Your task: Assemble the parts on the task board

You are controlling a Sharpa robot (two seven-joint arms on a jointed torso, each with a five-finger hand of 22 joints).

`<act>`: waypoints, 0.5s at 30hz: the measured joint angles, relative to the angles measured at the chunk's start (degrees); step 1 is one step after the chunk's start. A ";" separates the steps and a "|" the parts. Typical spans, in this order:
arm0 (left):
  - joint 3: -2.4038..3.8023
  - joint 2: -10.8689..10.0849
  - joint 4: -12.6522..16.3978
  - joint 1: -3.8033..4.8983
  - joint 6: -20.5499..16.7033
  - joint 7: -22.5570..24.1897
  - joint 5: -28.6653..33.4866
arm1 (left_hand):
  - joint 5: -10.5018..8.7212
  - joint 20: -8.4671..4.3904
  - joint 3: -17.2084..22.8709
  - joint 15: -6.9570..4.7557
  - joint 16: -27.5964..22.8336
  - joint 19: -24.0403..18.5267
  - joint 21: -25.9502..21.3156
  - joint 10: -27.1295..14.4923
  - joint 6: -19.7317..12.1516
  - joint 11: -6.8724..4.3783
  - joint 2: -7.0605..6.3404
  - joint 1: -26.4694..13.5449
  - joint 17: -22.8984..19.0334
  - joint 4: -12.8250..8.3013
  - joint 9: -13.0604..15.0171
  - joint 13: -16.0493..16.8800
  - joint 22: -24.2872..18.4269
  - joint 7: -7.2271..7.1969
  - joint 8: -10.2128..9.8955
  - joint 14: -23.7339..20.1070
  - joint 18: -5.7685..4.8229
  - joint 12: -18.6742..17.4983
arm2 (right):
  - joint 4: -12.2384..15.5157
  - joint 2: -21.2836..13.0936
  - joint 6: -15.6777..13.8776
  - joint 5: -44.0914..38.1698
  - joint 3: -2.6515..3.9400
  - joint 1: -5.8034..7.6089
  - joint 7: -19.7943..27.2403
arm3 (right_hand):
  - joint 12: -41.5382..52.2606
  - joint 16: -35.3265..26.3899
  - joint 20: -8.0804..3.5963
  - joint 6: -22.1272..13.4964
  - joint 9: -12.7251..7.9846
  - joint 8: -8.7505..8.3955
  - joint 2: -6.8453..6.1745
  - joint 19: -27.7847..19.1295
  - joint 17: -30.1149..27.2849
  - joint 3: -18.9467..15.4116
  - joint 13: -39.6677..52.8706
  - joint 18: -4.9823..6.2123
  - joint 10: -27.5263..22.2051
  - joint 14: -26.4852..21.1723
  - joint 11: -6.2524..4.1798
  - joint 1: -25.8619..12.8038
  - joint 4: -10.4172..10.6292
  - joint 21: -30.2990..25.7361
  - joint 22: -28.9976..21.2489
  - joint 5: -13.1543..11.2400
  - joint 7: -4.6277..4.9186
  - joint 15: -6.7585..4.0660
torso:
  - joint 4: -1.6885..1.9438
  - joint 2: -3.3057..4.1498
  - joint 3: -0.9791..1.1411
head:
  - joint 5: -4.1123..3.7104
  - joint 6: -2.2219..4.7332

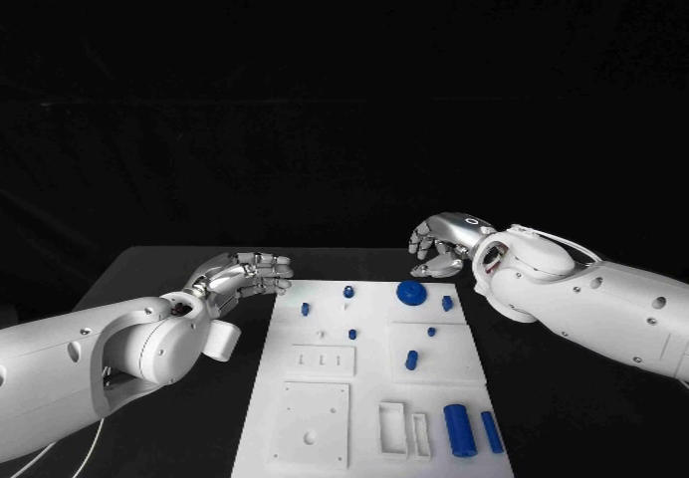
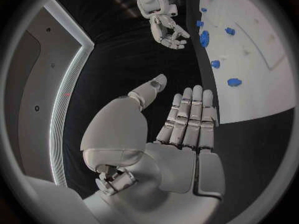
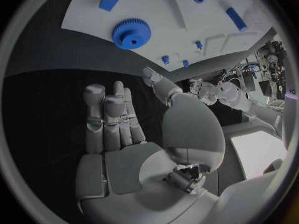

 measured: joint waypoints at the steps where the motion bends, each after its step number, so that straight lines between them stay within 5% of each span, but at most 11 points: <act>1: -0.01 -0.01 0.00 0.00 0.00 0.00 0.00 | 0.00 0.00 0.00 0.00 0.00 0.00 0.00 0.00 0.00 0.00 0.00 0.00 0.00 0.00 0.00 0.00 0.00 0.00 0.00 0.00 0.00 0.00 | -0.30 0.03 0.48 -0.07 -0.02 0.00 -0.01 | 1.65 0.09 -0.14 -0.22 0.06 0.03 -0.10 -0.05 0.09 -0.84 1.62 0.41 2.32 -0.25 -0.46 -0.10 -0.08 0.00 0.01 0.16 -0.42 -0.57 | -0.07 -0.02 0.03 | -0.07 0.04; 3: -0.01 0.01 0.00 0.00 0.00 0.00 -0.02 | 0.00 0.00 0.00 0.00 0.00 0.00 0.00 0.00 0.00 0.00 0.00 0.00 0.00 0.00 0.05 0.00 0.00 0.00 0.00 0.00 -0.01 0.00 | -1.01 0.14 1.51 -0.22 -0.03 -0.02 -0.05 | 7.35 0.36 -0.49 -0.81 0.17 -0.03 -0.38 0.29 0.37 -2.92 7.68 0.84 4.65 -0.28 -1.16 -0.38 -0.35 -0.01 0.03 1.09 -1.09 -1.30 | -0.15 -0.04 0.10 | -0.15 0.07; 4: -0.01 0.02 0.00 0.00 0.01 0.01 -0.02 | 0.00 0.00 0.00 0.00 0.00 0.00 0.00 0.00 0.00 0.00 0.00 0.00 0.00 0.00 0.05 0.00 0.00 0.00 0.00 0.00 -0.02 0.00 | -1.25 0.19 1.93 -0.24 -0.04 -0.03 -0.07 | 16.29 1.15 -0.91 -1.36 0.31 -0.49 -0.38 0.72 0.92 -5.33 17.20 0.98 2.08 -0.40 -1.42 -0.38 -0.46 -0.01 0.03 1.98 -1.71 -1.44 | -0.19 -0.05 0.10 | -0.21 0.08; 9: -0.01 0.14 -0.18 0.00 0.06 0.04 -0.05 | 0.00 0.00 0.00 0.00 0.00 0.00 0.00 0.00 0.00 0.00 0.00 0.00 0.01 0.00 0.05 0.00 0.00 0.00 0.00 0.00 -0.04 0.00 | -2.45 1.18 3.71 -0.03 -0.11 -0.53 -0.09 | 42.54 4.66 -1.13 -2.26 0.39 -1.58 0.46 0.93 4.57 -7.69 43.61 1.01 -9.67 -0.67 -1.73 -0.90 -0.02 1.85 0.03 2.37 -1.21 -1.40 | -0.23 -0.06 0.16 | -0.44 0.08; 15: -0.10 0.37 -0.67 0.00 0.08 0.16 -0.08 | 0.00 0.00 0.00 0.00 0.00 0.00 0.23 0.00 0.00 0.00 0.00 0.00 -0.06 0.00 0.05 0.00 0.00 0.00 0.00 0.00 -0.11 0.00 | -4.21 2.20 5.14 1.16 -0.22 -1.74 0.14 | 49.83 6.23 -1.42 -3.07 -0.10 -2.66 0.46 0.62 7.17 -7.20 50.23 0.98 -12.51 -1.24 -0.69 -0.90 -0.02 3.25 0.02 2.37 -0.13 -1.00 | -0.08 -0.05 0.17 | -0.62 0.07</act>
